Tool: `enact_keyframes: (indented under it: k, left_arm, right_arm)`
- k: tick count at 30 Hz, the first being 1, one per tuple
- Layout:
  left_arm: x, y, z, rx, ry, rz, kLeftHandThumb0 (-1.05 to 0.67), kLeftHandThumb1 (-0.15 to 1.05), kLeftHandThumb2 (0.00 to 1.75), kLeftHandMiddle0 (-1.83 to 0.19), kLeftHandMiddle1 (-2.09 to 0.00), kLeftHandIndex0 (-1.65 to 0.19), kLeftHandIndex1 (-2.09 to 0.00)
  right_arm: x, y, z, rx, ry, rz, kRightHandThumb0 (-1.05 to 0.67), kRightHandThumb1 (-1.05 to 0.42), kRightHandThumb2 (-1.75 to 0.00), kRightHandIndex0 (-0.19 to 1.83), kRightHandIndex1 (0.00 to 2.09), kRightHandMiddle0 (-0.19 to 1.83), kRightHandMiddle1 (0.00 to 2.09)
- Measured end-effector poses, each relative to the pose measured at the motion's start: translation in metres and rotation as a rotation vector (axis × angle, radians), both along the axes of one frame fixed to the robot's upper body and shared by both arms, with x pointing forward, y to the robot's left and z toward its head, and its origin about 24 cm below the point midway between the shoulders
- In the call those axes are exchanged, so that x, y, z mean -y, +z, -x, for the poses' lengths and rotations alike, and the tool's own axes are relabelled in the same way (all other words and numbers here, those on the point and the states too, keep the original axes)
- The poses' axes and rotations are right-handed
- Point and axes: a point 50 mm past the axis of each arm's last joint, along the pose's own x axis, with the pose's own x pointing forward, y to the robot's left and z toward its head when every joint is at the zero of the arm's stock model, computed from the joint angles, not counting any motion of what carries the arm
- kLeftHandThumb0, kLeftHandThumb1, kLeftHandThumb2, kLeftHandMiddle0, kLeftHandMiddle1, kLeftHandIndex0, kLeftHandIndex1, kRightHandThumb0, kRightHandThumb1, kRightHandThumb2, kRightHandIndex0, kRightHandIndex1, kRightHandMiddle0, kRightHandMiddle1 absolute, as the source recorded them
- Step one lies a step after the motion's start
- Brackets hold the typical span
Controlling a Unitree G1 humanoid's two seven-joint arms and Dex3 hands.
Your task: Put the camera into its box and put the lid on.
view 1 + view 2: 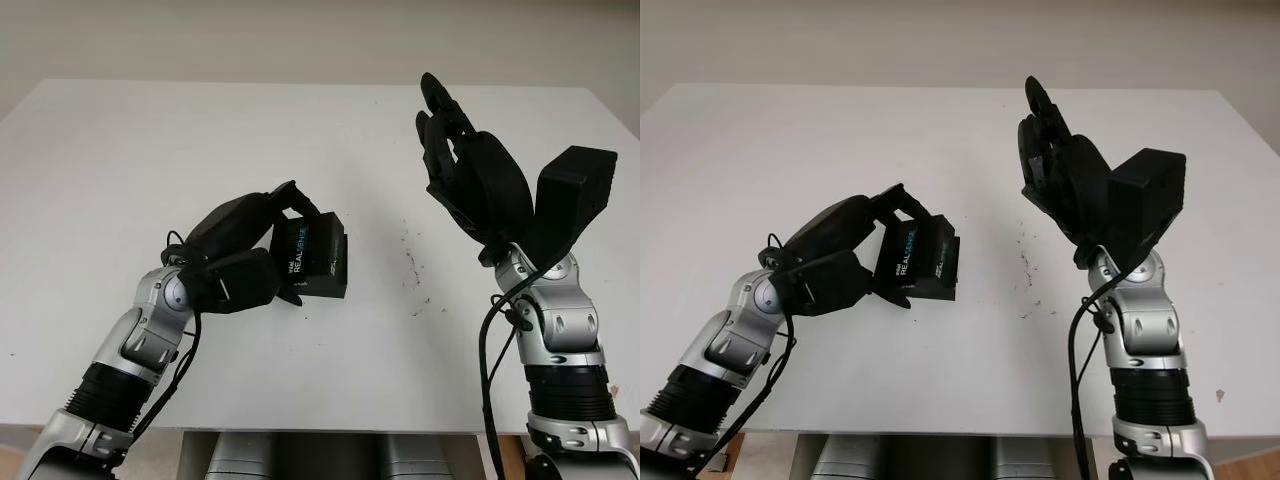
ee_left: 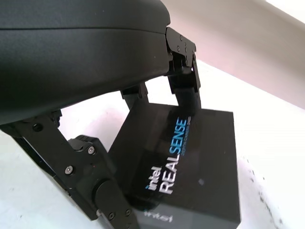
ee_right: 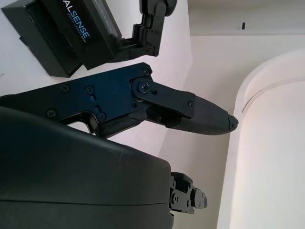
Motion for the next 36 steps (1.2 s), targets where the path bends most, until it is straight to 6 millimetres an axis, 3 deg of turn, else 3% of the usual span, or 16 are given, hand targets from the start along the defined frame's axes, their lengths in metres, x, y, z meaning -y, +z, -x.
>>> enact_keyframes:
  k: [7,24,29,36]
  left_arm:
    - [0.004,0.021,-0.003,-0.050,0.041,-0.009,-0.12,0.95,0.05,-0.32,-1.54,-0.31,-1.40]
    - [0.012,0.046,-0.007,-0.104,0.054,-0.113,-0.16,0.90,0.05,-0.56,-1.45,-0.45,-1.32]
    - [0.014,0.048,-0.010,-0.138,0.081,-0.162,-0.15,0.91,0.05,-0.52,-1.47,-0.45,-1.29]
    - [0.021,0.052,-0.015,-0.152,0.076,-0.209,-0.16,0.91,0.06,-0.51,-1.44,-0.43,-1.30]
  right_arm:
    - [-0.002,0.001,0.000,0.018,0.002,-0.014,-0.70,-1.05,-0.71,-0.11,0.07,-0.04,0.11]
    - [-0.006,-0.002,-0.001,0.020,0.011,-0.027,-0.70,-1.05,-0.70,-0.12,0.06,-0.10,0.19]
    - [-0.010,-0.003,-0.001,0.017,0.017,-0.035,-0.70,-1.05,-0.68,-0.13,0.05,-0.18,0.37]
    - [-0.013,-0.004,0.000,0.033,0.046,-0.030,-0.71,-1.05,-0.70,-0.13,0.05,-0.19,0.36]
